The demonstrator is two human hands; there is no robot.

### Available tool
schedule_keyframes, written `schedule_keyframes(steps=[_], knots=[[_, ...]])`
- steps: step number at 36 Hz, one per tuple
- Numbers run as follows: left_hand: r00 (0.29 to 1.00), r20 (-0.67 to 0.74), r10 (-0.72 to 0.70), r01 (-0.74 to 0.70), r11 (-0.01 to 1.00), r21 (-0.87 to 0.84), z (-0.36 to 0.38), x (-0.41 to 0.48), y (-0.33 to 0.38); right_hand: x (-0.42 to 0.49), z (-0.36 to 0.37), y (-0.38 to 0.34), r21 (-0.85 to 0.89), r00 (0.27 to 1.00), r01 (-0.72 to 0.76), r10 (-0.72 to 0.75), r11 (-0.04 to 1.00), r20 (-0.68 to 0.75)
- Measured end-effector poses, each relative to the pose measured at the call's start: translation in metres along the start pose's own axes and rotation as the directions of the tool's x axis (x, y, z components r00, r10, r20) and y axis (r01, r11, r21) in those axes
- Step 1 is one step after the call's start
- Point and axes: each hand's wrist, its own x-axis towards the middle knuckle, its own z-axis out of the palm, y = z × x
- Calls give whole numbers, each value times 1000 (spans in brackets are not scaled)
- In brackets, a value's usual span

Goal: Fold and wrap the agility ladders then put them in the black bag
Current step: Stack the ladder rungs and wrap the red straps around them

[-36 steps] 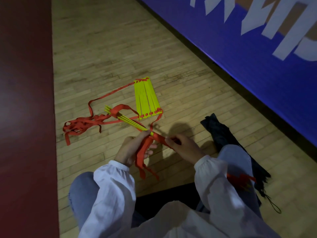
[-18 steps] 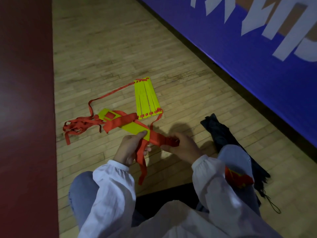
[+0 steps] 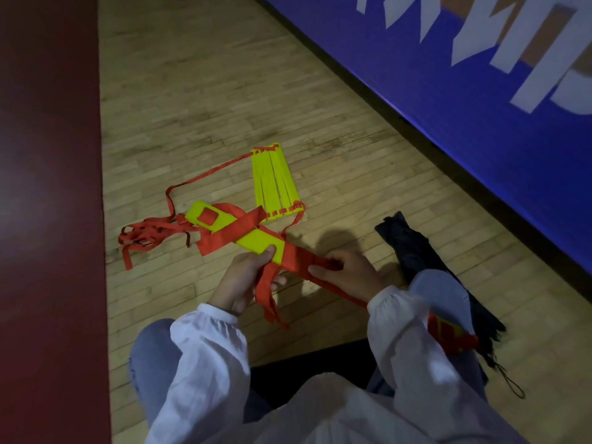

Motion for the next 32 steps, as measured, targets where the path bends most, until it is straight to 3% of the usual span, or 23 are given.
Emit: schedule_keyframes(steps=[6, 13, 32], knots=[[997, 59, -54, 57, 997, -52, 3, -2, 7, 0, 0, -2, -7, 997, 15, -15, 1000, -75], [984, 106, -141, 139, 990, 29, 0, -1, 10, -1, 0, 0, -41, 984, -1, -6, 999, -175], [988, -155, 15, -1, 996, 90, 11, 0, 11, -3, 11, -9, -29, 968, 5, -12, 1000, -251]])
